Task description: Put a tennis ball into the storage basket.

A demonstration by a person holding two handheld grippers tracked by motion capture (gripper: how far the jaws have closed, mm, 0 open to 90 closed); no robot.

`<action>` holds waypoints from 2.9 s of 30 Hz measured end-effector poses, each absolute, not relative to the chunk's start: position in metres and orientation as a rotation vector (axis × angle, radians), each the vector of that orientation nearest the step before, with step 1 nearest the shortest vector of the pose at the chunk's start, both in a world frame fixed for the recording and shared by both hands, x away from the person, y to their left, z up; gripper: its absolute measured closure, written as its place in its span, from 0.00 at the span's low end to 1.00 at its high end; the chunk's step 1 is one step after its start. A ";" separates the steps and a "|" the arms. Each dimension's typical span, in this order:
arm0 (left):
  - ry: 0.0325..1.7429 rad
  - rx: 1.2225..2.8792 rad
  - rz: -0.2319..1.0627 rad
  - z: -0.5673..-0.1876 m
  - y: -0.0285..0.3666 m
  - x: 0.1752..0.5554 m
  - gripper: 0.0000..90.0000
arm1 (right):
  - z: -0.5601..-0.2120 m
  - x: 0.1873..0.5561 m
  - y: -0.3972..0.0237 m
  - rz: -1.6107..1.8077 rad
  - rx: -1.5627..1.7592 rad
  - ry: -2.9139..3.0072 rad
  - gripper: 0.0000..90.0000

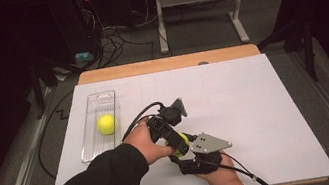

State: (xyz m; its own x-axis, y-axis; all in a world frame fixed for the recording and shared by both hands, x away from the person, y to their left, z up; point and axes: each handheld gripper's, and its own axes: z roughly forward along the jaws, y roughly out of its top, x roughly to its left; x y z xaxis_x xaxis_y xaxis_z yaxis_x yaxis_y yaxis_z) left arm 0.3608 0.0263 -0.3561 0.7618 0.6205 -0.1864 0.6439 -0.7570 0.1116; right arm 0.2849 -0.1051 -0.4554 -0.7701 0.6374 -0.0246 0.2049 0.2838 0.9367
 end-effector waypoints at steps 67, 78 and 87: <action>1.164 2.724 -0.172 -0.340 0.075 0.381 0.29 | -0.459 0.287 -0.178 1.346 0.880 2.097 0.00; 1.248 2.703 -0.152 -0.331 0.109 0.388 0.29 | -0.461 0.286 -0.224 1.264 0.947 2.049 0.00; 1.323 2.674 -0.131 -0.325 0.139 0.392 0.29 | -0.459 0.284 -0.256 1.242 1.020 1.989 0.00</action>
State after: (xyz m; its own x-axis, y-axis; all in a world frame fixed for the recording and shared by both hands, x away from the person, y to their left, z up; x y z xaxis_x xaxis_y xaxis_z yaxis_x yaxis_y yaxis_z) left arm 0.3919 0.1389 -0.3254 0.6059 0.7820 -0.1464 0.7955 -0.5976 0.1001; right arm 0.2835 -0.2560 -0.4594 -0.5424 0.8368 -0.0740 0.3009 0.2758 0.9129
